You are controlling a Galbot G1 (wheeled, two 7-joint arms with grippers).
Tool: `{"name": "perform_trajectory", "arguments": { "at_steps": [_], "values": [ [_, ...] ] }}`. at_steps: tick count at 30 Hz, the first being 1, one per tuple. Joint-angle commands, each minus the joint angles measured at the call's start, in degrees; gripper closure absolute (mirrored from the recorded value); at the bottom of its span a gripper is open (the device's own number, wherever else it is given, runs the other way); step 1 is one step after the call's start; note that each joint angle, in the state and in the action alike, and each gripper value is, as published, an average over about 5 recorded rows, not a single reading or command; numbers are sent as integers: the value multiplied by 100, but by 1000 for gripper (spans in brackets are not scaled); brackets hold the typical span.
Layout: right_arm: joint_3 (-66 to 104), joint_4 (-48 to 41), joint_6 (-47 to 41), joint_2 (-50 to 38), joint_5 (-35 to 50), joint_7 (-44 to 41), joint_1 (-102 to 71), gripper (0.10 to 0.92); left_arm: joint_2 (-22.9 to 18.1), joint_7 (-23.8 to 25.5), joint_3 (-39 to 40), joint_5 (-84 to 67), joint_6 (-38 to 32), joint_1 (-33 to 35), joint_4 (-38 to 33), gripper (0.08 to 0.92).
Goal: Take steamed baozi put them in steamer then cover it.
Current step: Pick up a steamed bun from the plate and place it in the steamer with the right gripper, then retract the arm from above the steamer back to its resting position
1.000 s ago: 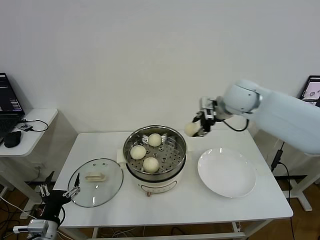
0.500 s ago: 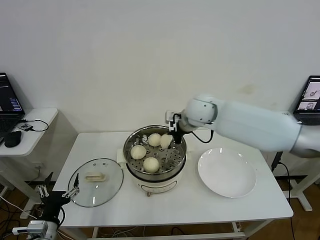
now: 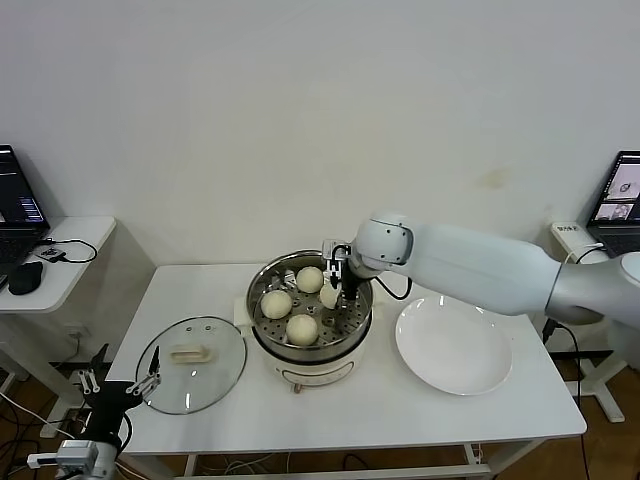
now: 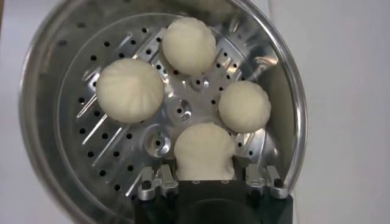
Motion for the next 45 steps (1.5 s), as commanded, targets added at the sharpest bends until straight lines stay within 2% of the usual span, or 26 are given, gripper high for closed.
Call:
{"name": "perform_trajectory", "arguments": {
  "at_steps": [1, 7, 16, 20, 23, 25, 29, 34, 40, 42, 45],
  "values": [
    [87, -201, -55, 111, -163, 74, -205, 440, 2, -1, -7, -1, 0, 8, -18, 177],
    [268, -34, -59, -35, 20, 57, -217, 428, 9, -4, -11, -2, 0, 2, -9, 177],
    [647, 974, -54, -913, 378, 237, 37, 224, 28, -5, 32, -6, -1, -41, 19, 177],
    [1072, 1612, 32, -1528, 831, 1078, -232, 204, 38, -26, 44, -24, 5, -79, 58, 177],
    [1572, 1997, 464, -2105, 1105, 2107, -855, 203, 51, -53, 58, -21, 19, -102, 81, 177],
    [2179, 2192, 1161, -2468, 1227, 2892, -1637, 202, 53, -78, 62, -9, 39, -126, 101, 177],
    [3876, 2362, 2490, -2785, 967, 3724, -3662, 203, 48, -116, 64, 12, 79, -179, 172, 177],
    [6227, 2322, 3722, -2504, 153, 4039, -6210, 203, 59, -162, 110, 148, 94, -205, 275, 177],
    [8619, 2335, 4899, -1203, -887, 3739, -8462, 203, 44, -227, 228, 611, 62, -283, 445, 177],
    [9194, 2394, 5172, -706, -1093, 3564, -8967, 203, 14, -326, 270, 1072, -74, -319, 553, 177],
    [10010, 2485, 5469, 31, -1312, 3267, -9579, 203, -117, -606, 206, 2657, -708, -440, 886, 177]
  ]
}}
